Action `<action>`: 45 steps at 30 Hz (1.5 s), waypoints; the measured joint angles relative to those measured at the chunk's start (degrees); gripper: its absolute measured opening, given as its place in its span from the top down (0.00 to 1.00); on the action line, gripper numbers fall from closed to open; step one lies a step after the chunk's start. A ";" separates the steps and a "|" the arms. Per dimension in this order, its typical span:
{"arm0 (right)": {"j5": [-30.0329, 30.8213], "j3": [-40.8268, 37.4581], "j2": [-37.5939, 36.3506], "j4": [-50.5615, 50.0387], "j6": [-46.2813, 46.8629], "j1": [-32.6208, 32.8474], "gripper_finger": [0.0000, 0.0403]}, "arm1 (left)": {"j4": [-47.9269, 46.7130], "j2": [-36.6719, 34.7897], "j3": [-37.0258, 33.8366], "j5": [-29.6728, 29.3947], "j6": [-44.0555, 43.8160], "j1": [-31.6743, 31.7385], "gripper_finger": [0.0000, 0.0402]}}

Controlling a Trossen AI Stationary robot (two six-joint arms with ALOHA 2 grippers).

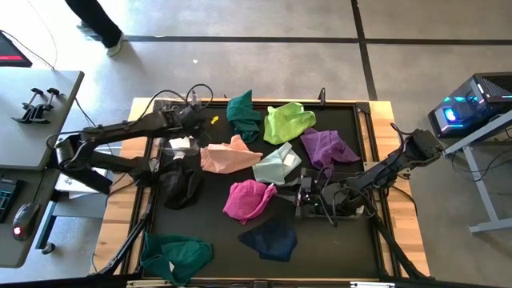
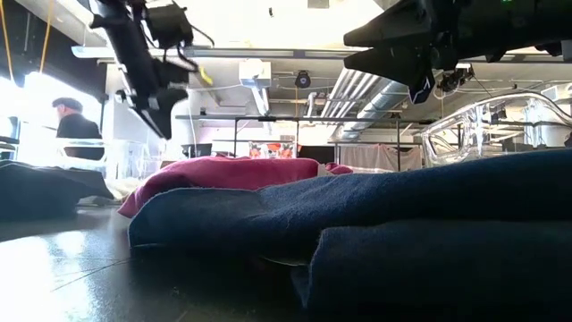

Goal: Sort towels by color in basket
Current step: Adjust the left transparent bin, then put the pink towel into the left transparent bin

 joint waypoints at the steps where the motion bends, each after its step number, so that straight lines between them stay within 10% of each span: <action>1: -0.01 0.00 0.00 0.01 -0.03 -0.12 0.63 | 0.14 -1.16 0.00 0.20 0.01 -0.98 0.75; 14: -7.35 0.28 -3.66 0.35 -2.99 -2.57 0.63 | 17.80 -4.84 0.00 6.06 6.12 -26.57 0.75; 25: -10.49 0.31 -6.43 -1.22 -5.84 -3.14 0.63 | 32.24 13.27 -0.02 -4.42 6.69 -55.09 0.75; 36: -10.57 0.31 -5.73 -1.07 -5.91 -0.59 0.63 | 51.80 31.74 0.00 -11.79 0.89 -51.15 0.58; 45: -10.57 0.31 -5.70 -1.10 -5.91 -0.43 0.63 | 50.90 40.97 0.11 2.79 -15.45 -39.99 0.37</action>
